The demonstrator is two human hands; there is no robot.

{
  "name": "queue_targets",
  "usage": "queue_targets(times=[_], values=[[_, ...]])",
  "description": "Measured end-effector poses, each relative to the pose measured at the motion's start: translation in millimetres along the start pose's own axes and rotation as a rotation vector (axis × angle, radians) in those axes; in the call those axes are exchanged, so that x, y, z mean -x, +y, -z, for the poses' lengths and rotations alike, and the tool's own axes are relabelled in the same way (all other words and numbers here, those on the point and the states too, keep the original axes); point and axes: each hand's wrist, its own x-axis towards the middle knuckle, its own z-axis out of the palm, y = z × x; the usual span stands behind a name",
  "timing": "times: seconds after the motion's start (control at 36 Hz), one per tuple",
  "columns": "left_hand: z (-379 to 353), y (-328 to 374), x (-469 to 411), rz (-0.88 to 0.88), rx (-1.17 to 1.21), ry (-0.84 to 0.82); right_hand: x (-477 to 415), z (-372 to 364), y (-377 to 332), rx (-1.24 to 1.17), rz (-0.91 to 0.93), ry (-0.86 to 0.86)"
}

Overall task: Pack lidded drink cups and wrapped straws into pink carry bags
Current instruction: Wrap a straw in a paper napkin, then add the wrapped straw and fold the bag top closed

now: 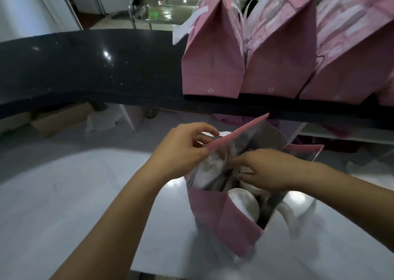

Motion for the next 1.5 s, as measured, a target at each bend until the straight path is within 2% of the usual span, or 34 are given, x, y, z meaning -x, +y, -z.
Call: queue_targets(times=[0.08,0.19,0.25,0.31,0.36,0.42,0.5,0.58,0.64,0.72,0.81,0.86,0.94,1.0,1.06,1.14,1.19,1.39,1.5], values=[[4,0,-12,-0.050,-0.062,-0.027,26,17,7,-0.115,-0.064,0.224],[4,7,-28,-0.109,-0.115,-0.085,48,11,37,-0.404,-0.186,0.769],[-1,7,-32,-0.109,-0.099,-0.074,55,-4,54,-0.729,-0.278,0.977],[-7,6,-31,-0.111,-0.095,-0.022,56,-24,74,-1.057,-0.384,1.085],[-14,4,-22,-0.106,-0.087,0.044,57,-44,90,-1.354,-0.503,1.056],[-18,-1,-7,-0.083,-0.014,0.108,57,-61,99,-1.622,-0.545,0.947],[-26,-17,21,-0.048,0.224,0.225,58,-83,98,-1.734,-0.518,0.755],[-37,-51,45,-0.074,0.401,0.349,53,-99,90,-1.808,-0.525,0.779],[-46,-77,61,-0.027,0.494,0.302,50,-111,88,-1.847,-0.548,0.792],[-58,-115,83,0.083,0.713,0.048,51,-126,81,-1.889,-0.557,0.798],[-68,-130,101,0.095,0.633,-0.242,56,-130,64,-1.790,-0.498,0.781],[-75,-127,106,0.114,0.507,-0.316,62,-131,54,-1.766,-0.431,0.727],[-78,-122,98,0.182,0.362,-0.250,74,-138,52,-1.796,-0.289,0.705],[-75,-123,88,0.149,0.280,-0.206,84,-139,56,-1.847,-0.131,0.570],[-69,-123,77,0.087,0.237,-0.183,89,-134,60,-1.798,-0.003,0.409],[-58,-119,64,-0.005,0.161,-0.106,87,-128,71,-1.450,-0.082,0.373],[-50,-115,57,-0.035,0.128,-0.060,82,-124,79,-1.318,-0.139,0.374],[-31,-105,37,-0.058,0.194,-0.076,59,-92,93,-1.150,-0.102,0.384],[-30,-97,28,-0.016,0.268,-0.043,48,-77,90,-1.186,-0.034,0.409]])
